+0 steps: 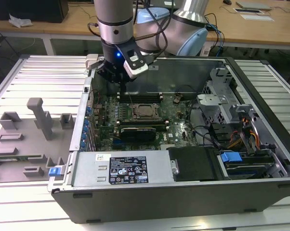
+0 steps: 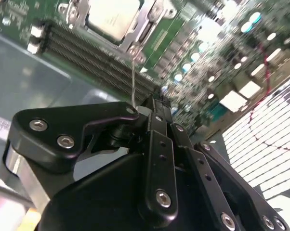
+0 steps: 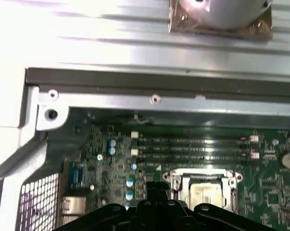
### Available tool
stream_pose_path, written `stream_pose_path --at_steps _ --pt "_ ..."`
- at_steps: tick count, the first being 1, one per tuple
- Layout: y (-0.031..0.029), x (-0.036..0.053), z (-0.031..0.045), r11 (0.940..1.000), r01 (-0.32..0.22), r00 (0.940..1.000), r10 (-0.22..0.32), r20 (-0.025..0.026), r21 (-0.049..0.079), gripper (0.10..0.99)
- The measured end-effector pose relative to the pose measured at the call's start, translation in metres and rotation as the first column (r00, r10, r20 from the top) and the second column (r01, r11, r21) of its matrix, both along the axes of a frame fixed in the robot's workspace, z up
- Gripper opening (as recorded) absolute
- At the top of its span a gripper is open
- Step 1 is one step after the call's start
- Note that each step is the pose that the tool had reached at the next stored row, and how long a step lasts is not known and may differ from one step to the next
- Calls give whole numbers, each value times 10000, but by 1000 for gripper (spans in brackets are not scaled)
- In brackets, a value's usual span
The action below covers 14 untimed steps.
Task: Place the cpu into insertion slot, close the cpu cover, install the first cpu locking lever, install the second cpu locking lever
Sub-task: 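Install the first cpu locking lever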
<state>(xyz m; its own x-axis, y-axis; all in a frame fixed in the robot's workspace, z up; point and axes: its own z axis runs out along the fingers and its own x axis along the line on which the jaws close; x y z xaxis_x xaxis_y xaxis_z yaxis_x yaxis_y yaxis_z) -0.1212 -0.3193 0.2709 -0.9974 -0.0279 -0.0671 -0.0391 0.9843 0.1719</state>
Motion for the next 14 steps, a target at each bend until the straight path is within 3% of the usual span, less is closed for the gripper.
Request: stream_pose_path --at_steps 2,3,8,14 --pt "0 -6 -4 9993 -1 10000 0 24 379 106" --pt "0 -7 -9 9990 0 10000 -1 27 458 106" --pt "0 -8 -68 9981 -1 10000 -1 28 610 106" --pt "0 33 -134 9981 -1 10000 -1 28 622 106"
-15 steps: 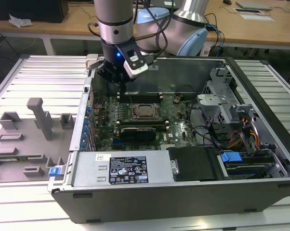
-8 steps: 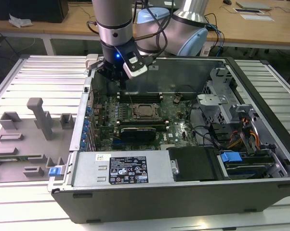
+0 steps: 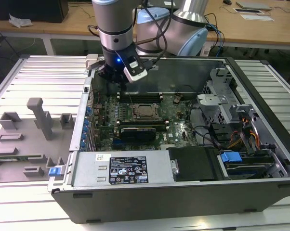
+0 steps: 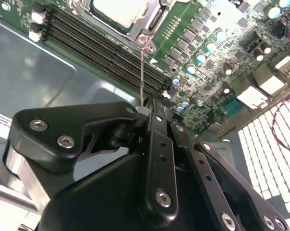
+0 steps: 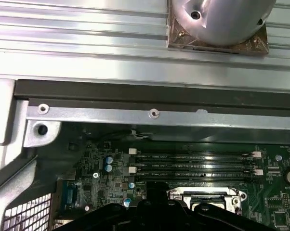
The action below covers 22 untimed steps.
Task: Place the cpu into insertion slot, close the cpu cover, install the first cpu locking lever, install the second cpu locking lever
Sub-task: 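Install the first cpu locking lever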
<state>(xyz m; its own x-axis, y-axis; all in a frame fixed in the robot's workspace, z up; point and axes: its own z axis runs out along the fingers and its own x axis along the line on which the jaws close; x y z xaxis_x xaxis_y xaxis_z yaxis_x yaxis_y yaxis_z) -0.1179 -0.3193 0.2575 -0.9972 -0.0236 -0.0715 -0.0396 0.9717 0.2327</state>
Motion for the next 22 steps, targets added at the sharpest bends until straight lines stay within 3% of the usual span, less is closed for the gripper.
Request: stream_pose_path --at_steps 2,13,18,20,22 --pt "0 44 -7 10000 1 10000 -1 0 0 106" --pt "-31 611 -59 10000 0 10000 0 0 2 106" --pt "-32 634 -64 10000 1 10000 -1 11 1 106" --pt "-32 632 -80 10000 -1 9995 1 317 2 106" --pt "-32 631 -91 10000 0 9985 0 541 1 106"
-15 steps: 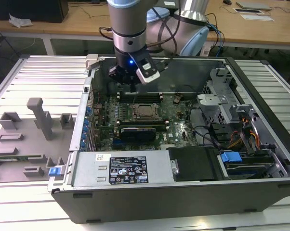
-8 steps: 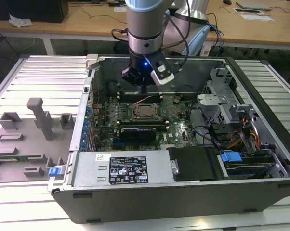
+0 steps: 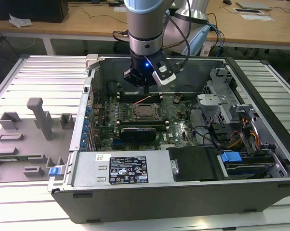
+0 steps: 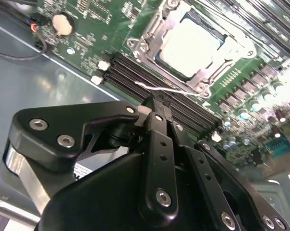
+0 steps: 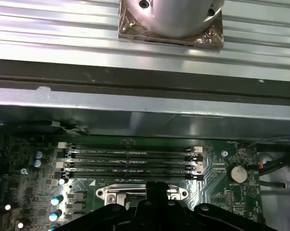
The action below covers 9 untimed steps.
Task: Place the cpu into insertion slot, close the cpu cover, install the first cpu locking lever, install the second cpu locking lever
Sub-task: 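Install the first cpu locking lever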
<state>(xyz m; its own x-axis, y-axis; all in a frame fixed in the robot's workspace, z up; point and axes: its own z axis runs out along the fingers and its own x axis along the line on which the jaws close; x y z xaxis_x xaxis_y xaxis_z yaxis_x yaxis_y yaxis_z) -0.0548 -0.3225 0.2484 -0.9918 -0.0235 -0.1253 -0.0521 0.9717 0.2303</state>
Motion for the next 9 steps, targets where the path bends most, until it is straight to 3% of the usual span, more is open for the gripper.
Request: stream_pose_path --at_steps 1,2,4,6,9 --pt "0 -1 -9 10000 0 9999 0 155 1 106" --pt "0 -5 -21 10000 0 9996 0 275 0 106" --pt "0 -7 -41 10000 -1 9993 1 372 0 106" --pt "0 -7 -59 10000 -1 9990 0 436 0 106" --pt "0 -9 -101 10000 0 9980 0 632 0 106"
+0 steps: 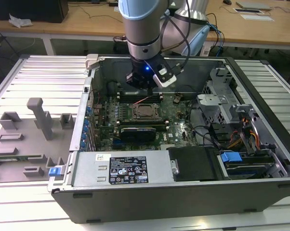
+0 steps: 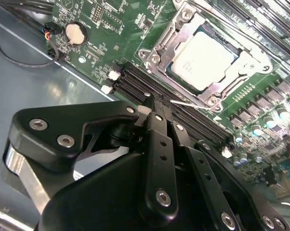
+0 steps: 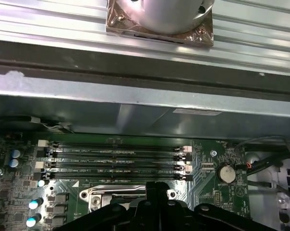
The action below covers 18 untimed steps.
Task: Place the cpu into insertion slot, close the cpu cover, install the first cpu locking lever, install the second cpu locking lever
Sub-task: 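Install the first cpu locking lever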
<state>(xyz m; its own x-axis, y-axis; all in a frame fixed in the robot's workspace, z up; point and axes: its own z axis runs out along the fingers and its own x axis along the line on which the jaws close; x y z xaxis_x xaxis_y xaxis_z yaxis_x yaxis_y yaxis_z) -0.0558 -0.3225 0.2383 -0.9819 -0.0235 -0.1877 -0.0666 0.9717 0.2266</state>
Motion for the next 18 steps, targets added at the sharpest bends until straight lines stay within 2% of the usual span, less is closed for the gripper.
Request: stream_pose_path --at_steps 1,4,11,16,18 --pt "0 1 -8 10000 -2 10000 2 28 0 106" --pt "0 0 -26 10000 0 10000 0 70 0 106" --pt "1 0 -42 10000 0 10000 0 75 1 106" --pt "0 0 -81 10000 66 10000 -66 72 -65 106" --pt "20 -2 -86 9999 106 9999 -105 73 -65 106"
